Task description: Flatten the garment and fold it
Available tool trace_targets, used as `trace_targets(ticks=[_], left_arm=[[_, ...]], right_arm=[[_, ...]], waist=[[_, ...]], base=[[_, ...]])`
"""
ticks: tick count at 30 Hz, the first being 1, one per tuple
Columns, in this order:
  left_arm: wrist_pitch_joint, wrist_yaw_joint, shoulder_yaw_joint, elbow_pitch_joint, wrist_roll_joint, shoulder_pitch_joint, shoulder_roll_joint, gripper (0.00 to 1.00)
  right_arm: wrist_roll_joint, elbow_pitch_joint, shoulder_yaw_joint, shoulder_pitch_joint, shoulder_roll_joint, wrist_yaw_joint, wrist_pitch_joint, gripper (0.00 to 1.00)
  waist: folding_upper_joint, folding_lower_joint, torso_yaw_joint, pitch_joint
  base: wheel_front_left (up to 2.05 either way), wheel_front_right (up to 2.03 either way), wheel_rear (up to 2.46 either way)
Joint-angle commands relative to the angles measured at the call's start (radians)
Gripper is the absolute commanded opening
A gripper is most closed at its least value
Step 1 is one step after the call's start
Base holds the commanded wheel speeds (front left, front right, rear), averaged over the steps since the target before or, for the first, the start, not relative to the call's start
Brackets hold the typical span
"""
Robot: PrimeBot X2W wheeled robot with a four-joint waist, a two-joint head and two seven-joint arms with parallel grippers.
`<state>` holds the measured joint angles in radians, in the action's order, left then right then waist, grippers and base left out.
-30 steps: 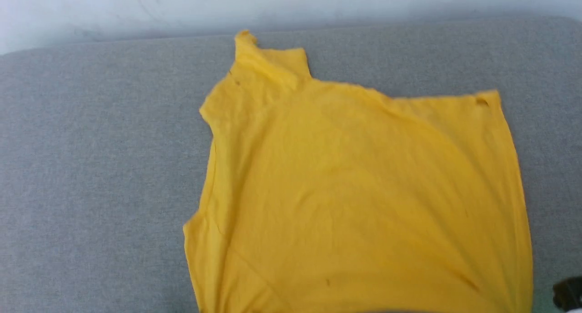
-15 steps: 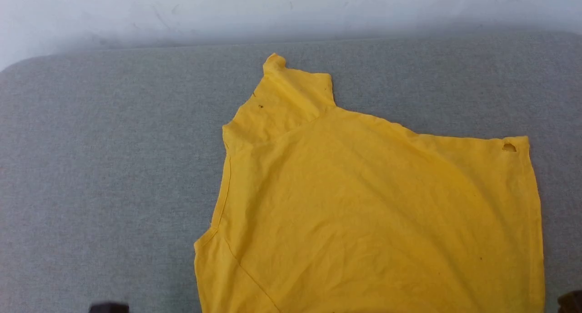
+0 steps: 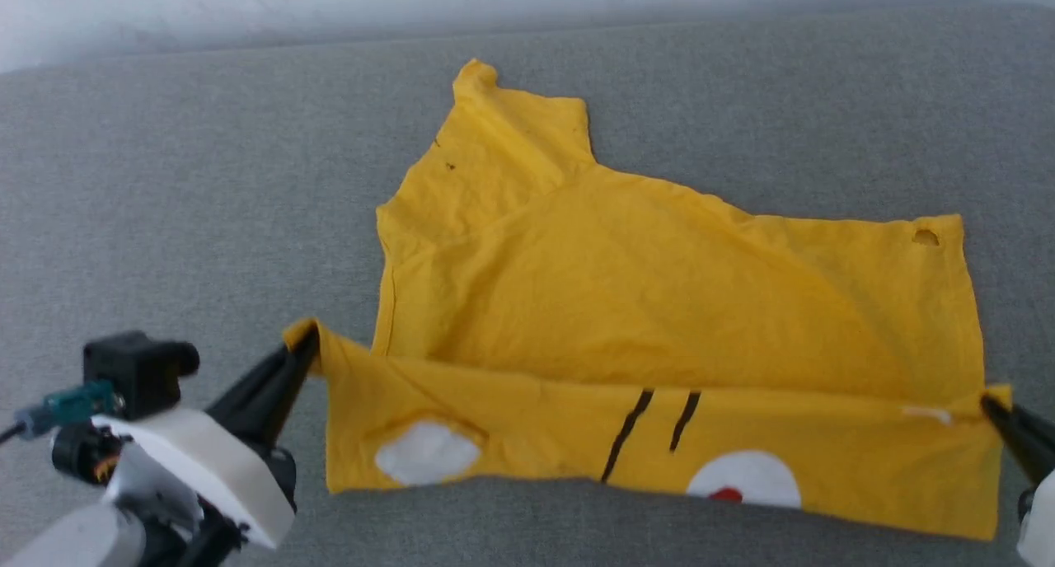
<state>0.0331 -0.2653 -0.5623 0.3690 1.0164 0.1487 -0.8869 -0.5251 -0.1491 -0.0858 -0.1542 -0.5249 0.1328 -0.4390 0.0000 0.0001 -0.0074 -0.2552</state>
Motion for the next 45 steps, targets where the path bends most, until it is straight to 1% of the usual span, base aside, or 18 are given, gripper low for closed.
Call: trace_targets(ticks=[1, 3, 6, 13, 18, 22, 23, 24, 25, 26, 29, 30, 33, 36, 37, 39, 42, 45], left_arm=[[-0.01, 0.003, 0.007, -0.003, -0.016, 0.03, 0.004, 0.0], [-0.026, 0.009, 0.012, -0.017, -0.039, 0.073, 0.022, 0.0], [-0.041, 0.028, 0.007, -0.059, -0.053, 0.117, 0.053, 0.0], [-0.034, 0.082, -0.041, -0.221, -0.047, 0.148, 0.112, 0.0], [-0.053, 0.111, -0.063, -0.334, -0.059, 0.171, 0.151, 0.0], [-0.064, 0.13, -0.071, -0.396, -0.058, 0.199, 0.186, 0.0], [-0.068, 0.133, -0.07, -0.406, -0.055, 0.206, 0.196, 0.09], [-0.074, 0.136, -0.067, -0.415, -0.05, 0.211, 0.206, 0.26], [-0.082, 0.138, -0.062, -0.422, -0.043, 0.215, 0.216, 0.43], [-0.09, 0.14, -0.056, -0.426, -0.035, 0.218, 0.226, 0.61], [-0.118, 0.146, -0.033, -0.428, -0.011, 0.22, 0.245, 0.95], [-0.129, 0.146, -0.025, -0.425, -0.006, 0.217, 0.247, 1.0], [-0.176, 0.141, 0.005, -0.404, 0.005, 0.197, 0.247, 1.0], [-0.237, 0.115, 0.041, -0.363, -0.007, 0.16, 0.24, 1.0], [-0.237, 0.115, 0.041, -0.363, -0.007, 0.16, 0.24, 1.0], [-0.271, 0.084, 0.075, -0.326, -0.037, 0.127, 0.237, 1.0], [-0.291, 0.026, 0.126, -0.263, -0.112, 0.056, 0.243, 1.0], [-0.294, -0.028, 0.183, -0.196, -0.219, -0.023, 0.283, 1.0]], right_arm=[[0.011, -0.002, -0.006, 0.023, -0.002, -0.002, 0.012, 0.0], [0.028, 0.005, -0.009, 0.056, -0.002, -0.002, 0.035, 0.0], [0.048, 0.03, -0.002, 0.098, 0.0, -0.002, 0.061, 0.0], [0.057, 0.105, 0.07, 0.164, 0.011, -0.002, 0.086, 0.0], [0.049, 0.154, 0.105, 0.194, 0.009, -0.002, 0.107, 0.0], [0.044, 0.19, 0.119, 0.217, 0.01, -0.002, 0.125, 0.0], [0.044, 0.198, 0.122, 0.223, 0.011, -0.002, 0.129, 0.16], [0.043, 0.206, 0.123, 0.229, 0.012, -0.002, 0.132, 0.46], [0.042, 0.213, 0.125, 0.234, 0.013, -0.002, 0.136, 0.96], [0.041, 0.22, 0.125, 0.238, 0.014, -0.002, 0.139, 1.0], [0.039, 0.233, 0.119, 0.249, 0.02, -0.002, 0.155, 1.0], [0.037, 0.234, 0.114, 0.25, 0.023, -0.002, 0.16, 1.0], [0.033, 0.23, 0.089, 0.243, 0.034, -0.002, 0.176, 1.0], [0.047, 0.207, 0.047, 0.22, 0.051, -0.002, 0.201, 1.0], [0.047, 0.207, 0.047, 0.22, 0.051, -0.002, 0.201, 1.0], [0.066, 0.184, 0.007, 0.199, 0.075, -0.002, 0.225, 1.0], [0.119, 0.14, -0.056, 0.159, 0.127, -0.002, 0.269, 1.0], [0.196, 0.09, -0.113, 0.118, 0.199, -0.002, 0.318, 1.0]], waist=[[0.0, -0.0001, -0.021, -0.031], [0.0, -0.0001, -0.032, -0.051], [0.0, -0.0001, -0.047, -0.075], [0.0, -0.0001, -0.076, -0.109], [0.0, -0.0001, -0.08, -0.125], [0.0, -0.0001, -0.074, -0.139], [0.0, -0.0001, -0.072, -0.142], [0.0, -0.0001, -0.07, -0.145], [0.0, -0.0001, -0.068, -0.146], [0.0, -0.0001, -0.067, -0.147], [0.0, -0.0001, -0.062, -0.14], [0.0, -0.0001, -0.061, -0.135], [0.0, -0.0001, -0.058, -0.108], [0.0, -0.0001, -0.053, -0.076], [0.0, -0.0001, -0.053, -0.076], [0.0, -0.0001, -0.05, -0.054], [0.0, -0.0001, -0.043, -0.027], [0.0, -0.0001, -0.036, -0.009]], base=[[0.0, 0.0, 0.0], [0.0, 0.0, 0.0], [0.0, 0.0, 0.0], [0.0, 0.0, 0.0], [0.0, 0.0, 0.0], [0.0, 0.0, 0.0], [0.0, 0.0, 0.0], [0.0, 0.0, 0.0], [0.0, 0.0, 0.0], [0.0, 0.0, 0.0], [0.0, 0.0, 0.0], [0.0, 0.0, 0.0], [0.0, 0.0, 0.0], [0.0, 0.0, 0.0], [0.0, 0.0, 0.0], [0.0, 0.0, 0.0], [0.0, 0.0, 0.0], [0.0, 0.0, 0.0]])
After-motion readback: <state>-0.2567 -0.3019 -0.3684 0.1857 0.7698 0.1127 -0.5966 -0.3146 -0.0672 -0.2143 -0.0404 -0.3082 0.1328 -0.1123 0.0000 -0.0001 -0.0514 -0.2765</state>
